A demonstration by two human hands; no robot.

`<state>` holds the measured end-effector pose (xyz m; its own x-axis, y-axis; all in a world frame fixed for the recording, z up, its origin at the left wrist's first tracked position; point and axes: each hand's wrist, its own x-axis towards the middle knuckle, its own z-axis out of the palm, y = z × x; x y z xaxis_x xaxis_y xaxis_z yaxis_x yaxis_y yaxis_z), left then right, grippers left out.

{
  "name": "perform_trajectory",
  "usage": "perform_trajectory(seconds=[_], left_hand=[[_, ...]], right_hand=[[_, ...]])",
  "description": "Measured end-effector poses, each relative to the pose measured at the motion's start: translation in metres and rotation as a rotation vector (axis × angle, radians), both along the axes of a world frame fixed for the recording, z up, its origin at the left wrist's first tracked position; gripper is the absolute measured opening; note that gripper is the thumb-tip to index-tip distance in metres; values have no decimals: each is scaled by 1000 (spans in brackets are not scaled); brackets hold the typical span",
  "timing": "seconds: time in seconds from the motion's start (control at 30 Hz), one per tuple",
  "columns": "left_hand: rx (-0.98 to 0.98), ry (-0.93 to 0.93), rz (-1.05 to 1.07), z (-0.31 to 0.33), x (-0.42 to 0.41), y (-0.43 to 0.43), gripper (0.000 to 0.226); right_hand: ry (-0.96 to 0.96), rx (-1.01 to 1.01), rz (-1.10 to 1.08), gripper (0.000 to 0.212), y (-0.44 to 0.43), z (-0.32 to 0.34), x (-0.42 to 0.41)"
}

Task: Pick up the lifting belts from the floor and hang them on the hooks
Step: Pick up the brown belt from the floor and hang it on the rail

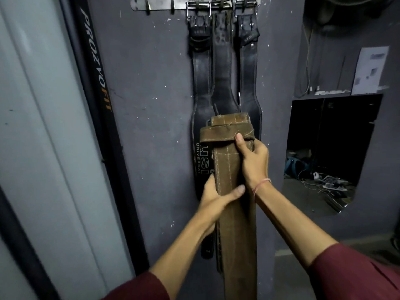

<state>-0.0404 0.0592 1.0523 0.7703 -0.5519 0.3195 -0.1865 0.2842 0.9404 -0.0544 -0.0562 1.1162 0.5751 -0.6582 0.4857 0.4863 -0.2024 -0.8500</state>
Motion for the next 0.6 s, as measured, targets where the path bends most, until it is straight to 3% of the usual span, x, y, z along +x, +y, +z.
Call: perform_trajectory(seconds=[0.1, 0.17, 0.33, 0.5, 0.6], left_hand=[[-136, 88, -165, 44, 15, 11, 71], [-167, 163, -139, 70, 28, 16, 85], [-90, 124, -19, 90, 48, 17, 49], [-230, 217, 69, 95, 54, 23, 51], [-264, 241, 85, 99, 56, 29, 33]], right_hand=[[-48, -21, 108, 30, 5, -6, -6], [-62, -57, 160, 26, 8, -10, -9], [-62, -141, 244, 30, 11, -10, -8], [44, -169, 348, 42, 13, -4, -2], [83, -143, 307, 37, 20, 7, 6]])
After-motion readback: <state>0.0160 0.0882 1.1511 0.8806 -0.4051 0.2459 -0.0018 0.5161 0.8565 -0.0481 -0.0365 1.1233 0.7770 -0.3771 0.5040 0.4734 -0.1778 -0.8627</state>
